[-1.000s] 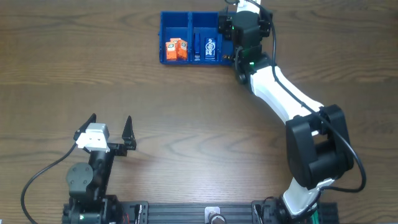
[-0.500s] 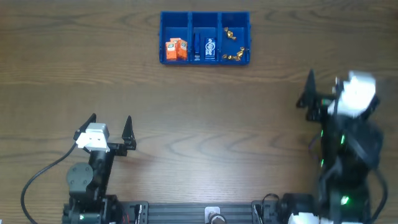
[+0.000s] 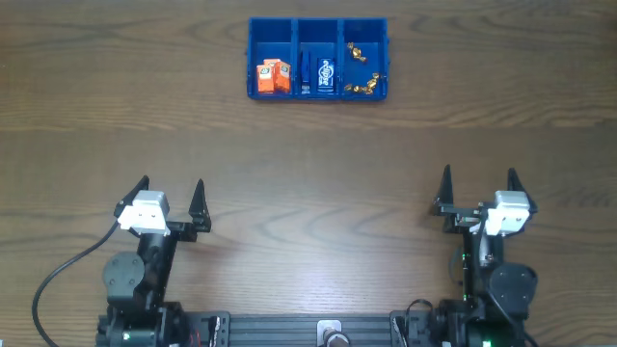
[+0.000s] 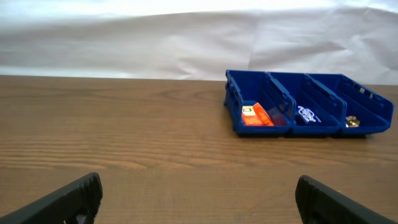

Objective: Sort Candies Into Trays

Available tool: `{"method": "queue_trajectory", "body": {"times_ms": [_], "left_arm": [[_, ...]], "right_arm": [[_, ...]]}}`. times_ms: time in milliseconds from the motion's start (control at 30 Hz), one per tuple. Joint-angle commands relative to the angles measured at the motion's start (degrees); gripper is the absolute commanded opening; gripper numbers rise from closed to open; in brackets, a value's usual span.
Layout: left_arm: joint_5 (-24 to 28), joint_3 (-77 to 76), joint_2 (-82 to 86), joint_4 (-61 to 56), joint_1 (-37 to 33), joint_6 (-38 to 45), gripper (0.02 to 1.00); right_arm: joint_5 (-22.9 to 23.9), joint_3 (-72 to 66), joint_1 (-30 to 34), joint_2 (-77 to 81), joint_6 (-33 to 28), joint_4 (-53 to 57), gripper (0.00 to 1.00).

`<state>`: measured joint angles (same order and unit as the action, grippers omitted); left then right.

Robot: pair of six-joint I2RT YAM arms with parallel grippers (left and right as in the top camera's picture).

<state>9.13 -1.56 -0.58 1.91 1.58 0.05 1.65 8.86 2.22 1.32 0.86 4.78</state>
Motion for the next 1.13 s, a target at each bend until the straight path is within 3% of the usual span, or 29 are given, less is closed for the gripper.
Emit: {"method": "queue_trajectory", "body": {"times_ms": [33,200,1133], "left_arm": [[1.4,1.29,0.39,1.66,-0.22,0.63,0.998],[1.4,1.29,0.39,1.66,-0.22,0.63,0.998],[1.4,1.29,0.39,1.66,-0.22,0.63,0.998]], "right_arm": [[-0.48,-7.37,-2.25,-1.16,0.81,-5.49,1.0],[-0.31,-8.44,-2.54,-1.16,0.79,-0.2,1.0],[-0.31,-8.44,-2.54,-1.16,0.79,-0.13,1.0]]}}
